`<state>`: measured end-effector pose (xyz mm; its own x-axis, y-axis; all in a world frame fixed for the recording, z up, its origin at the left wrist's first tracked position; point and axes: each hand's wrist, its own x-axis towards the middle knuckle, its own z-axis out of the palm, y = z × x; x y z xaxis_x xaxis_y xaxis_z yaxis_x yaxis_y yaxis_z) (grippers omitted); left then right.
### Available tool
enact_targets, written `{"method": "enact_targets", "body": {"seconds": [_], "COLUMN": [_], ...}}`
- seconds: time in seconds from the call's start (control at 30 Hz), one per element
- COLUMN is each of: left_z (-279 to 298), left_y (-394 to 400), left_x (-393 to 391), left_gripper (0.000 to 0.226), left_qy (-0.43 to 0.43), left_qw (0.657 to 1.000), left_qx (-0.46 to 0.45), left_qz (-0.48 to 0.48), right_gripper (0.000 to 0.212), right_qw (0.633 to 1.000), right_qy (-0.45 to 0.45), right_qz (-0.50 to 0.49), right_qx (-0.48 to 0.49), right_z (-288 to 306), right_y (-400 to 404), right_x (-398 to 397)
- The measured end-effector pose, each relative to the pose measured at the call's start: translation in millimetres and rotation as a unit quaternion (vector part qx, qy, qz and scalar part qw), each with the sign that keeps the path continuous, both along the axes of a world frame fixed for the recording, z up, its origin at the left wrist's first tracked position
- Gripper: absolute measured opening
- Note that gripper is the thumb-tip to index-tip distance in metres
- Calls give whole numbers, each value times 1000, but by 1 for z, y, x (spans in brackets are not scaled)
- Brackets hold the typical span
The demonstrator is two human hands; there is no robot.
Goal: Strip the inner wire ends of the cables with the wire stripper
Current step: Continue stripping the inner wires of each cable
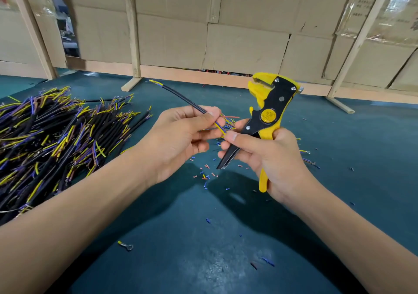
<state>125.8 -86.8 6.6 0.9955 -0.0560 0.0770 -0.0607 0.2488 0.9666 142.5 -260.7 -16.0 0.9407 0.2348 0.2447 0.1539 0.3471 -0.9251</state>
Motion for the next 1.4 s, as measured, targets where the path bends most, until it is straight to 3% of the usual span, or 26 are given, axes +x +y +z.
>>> {"method": "enact_targets", "body": {"seconds": [0.17, 0.33, 0.5, 0.6, 0.63, 0.67, 0.7, 0.73, 0.77, 0.8, 0.83, 0.87, 0.93, 1.07, 1.17, 1.27, 1.4], "left_z": [2, 6, 11, 16, 18, 18, 16, 12, 6, 3, 2, 2, 2, -6, -6, 1, 0], "left_y": [0, 9, 15, 13, 11, 10, 11, 11, 12, 12, 13, 15, 21, 24, 25, 30, 30], "left_x": [0, 2, 2, -1, -3, -4, -5, -6, -7, -8, -10, -9, -1, 2, 1, 3, 2], "left_gripper": [9, 19, 29, 27, 28, 36, 49, 62, 68, 66, 59, 50, 34, 39, 31, 19, 15], "left_qy": [-4, 11, 68, 149, 162, 148, 103, 24, -77, -168, -233, -274, -297, -219, -210, -205, -216], "left_qw": [999, 998, 989, 979, 981, 979, 955, 898, 818, 753, 732, 740, 794, 862, 903, 928, 929], "left_qx": [-28, 9, 5, -30, 19, 127, 278, 428, 535, 571, 554, 521, 468, 456, 375, 309, 297], "left_qz": [-17, -56, -131, -133, -109, -62, 10, 99, 198, 280, 321, 326, 251, 35, -17, -37, -41], "right_gripper": [17, 16, 18, 22, 23, 24, 24, 25, 26, 26, 26, 24, 20, 24, 25, 25, 25], "right_qw": [1000, 1000, 1000, 1000, 1000, 1000, 1000, 1000, 1000, 1000, 1000, 1000, 1000, 998, 996, 997, 998], "right_qy": [-14, -11, -12, -15, -15, -15, -14, -14, -14, -14, -13, -14, -18, -38, -50, -49, -42], "right_qz": [-2, -18, -15, -8, -8, -9, -11, -13, -15, -17, -17, -15, -8, 5, 1, -5, -7], "right_qx": [-11, -5, -15, -18, -18, -18, -17, -16, -14, -13, -14, -14, -21, -56, -71, -59, -49], "right_z": [1, 3, 3, 3, 3, 3, 3, 3, 3, 3, 3, 3, 2, 1, 2, 2, 2], "right_y": [1, 0, -1, 1, 1, 1, 1, 0, 0, -1, -1, -1, -2, -3, -4, -4, -3], "right_x": [-4, -3, -2, -4, -4, -4, -3, -3, -2, -2, -2, -1, -1, 0, 0, 1, 2]}}
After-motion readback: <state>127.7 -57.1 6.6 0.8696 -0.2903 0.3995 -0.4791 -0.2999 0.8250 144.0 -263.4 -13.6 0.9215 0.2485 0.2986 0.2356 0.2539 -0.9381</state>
